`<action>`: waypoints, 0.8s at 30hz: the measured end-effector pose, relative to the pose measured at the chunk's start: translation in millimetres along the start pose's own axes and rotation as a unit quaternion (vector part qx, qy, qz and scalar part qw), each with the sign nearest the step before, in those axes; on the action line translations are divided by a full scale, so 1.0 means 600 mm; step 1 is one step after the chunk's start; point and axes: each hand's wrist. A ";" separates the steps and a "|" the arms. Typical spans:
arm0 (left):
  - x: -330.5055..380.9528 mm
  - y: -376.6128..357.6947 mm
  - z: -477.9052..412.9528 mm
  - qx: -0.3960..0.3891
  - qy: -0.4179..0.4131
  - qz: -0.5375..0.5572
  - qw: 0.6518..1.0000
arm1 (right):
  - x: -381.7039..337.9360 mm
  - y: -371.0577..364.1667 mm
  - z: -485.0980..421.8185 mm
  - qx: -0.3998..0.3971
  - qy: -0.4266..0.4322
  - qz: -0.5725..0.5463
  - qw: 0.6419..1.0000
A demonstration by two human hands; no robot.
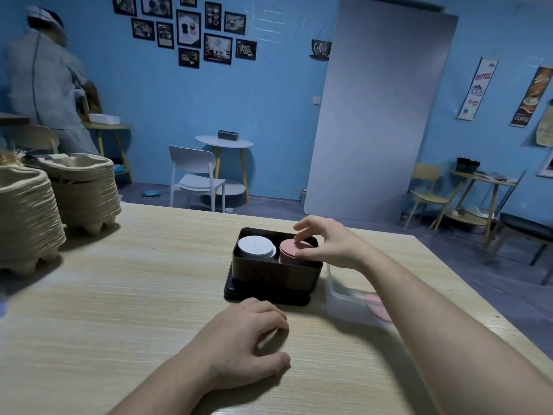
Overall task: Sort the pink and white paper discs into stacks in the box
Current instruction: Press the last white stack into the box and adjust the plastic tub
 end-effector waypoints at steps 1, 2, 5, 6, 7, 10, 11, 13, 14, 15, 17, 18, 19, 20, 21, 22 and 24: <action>0.001 0.000 -0.001 0.001 0.000 0.001 1.000 | 0.001 0.002 0.003 0.002 0.002 -0.002 1.000; 0.001 0.000 -0.001 0.001 0.000 0.002 1.000 | 0.002 0.004 0.005 0.007 0.007 -0.010 1.000; 0.000 0.000 -0.001 0.000 0.000 0.003 1.000 | 0.006 0.021 0.019 0.034 0.032 -0.041 0.998; 0.000 -0.001 0.000 0.000 -0.001 0.003 1.000 | 0.010 0.030 0.024 0.043 0.040 -0.047 0.997; -0.001 -0.002 0.000 0.000 -0.002 0.004 1.000 | 0.013 0.040 0.033 0.051 0.044 -0.040 0.997; -0.003 -0.003 -0.001 -0.002 -0.001 0.005 1.000 | 0.029 0.072 0.065 0.044 0.045 -0.012 0.998; -0.003 -0.004 -0.001 -0.001 -0.001 0.007 1.000 | 0.036 0.081 0.078 0.032 0.042 0.012 0.999; -0.004 -0.004 -0.002 -0.001 -0.002 0.005 1.000 | 0.052 0.097 0.104 -0.003 0.029 0.088 0.996; -0.004 -0.004 -0.002 -0.002 -0.003 0.002 1.000 | 0.060 0.103 0.115 -0.025 0.016 0.124 0.992; -0.005 -0.004 -0.002 -0.002 -0.004 0.001 1.000 | 0.070 0.107 0.124 -0.055 0.002 0.152 0.987; -0.006 -0.006 -0.002 -0.001 -0.004 0.002 1.000 | 0.092 0.110 0.134 -0.121 -0.024 0.213 0.969; -0.005 -0.006 -0.002 -0.001 -0.003 0.004 1.000 | 0.098 0.110 0.138 -0.145 -0.029 0.248 0.957; -0.005 -0.005 -0.001 -0.001 -0.001 0.004 1.000 | 0.103 0.109 0.140 -0.161 -0.029 0.284 0.945; -0.005 -0.005 -0.001 -0.001 -0.001 0.005 1.000 | 0.105 0.109 0.143 -0.171 -0.028 0.312 0.934; -0.004 -0.005 -0.001 -0.002 0.000 0.004 1.000 | 0.105 0.109 0.144 -0.180 -0.028 0.337 0.924; -0.004 -0.004 -0.001 -0.002 -0.001 0.003 1.000 | 0.105 0.109 0.144 -0.192 -0.029 0.360 0.913; -0.004 -0.004 0.000 -0.005 -0.001 -0.001 1.000 | 0.100 0.109 0.143 -0.221 -0.028 0.396 0.891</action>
Point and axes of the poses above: each hand's wrist, its own z-axis away from the middle knuckle, its own y-axis out of the back of the hand, x = y × z, and after that the axes turned 3 degrees about -y, right-handed
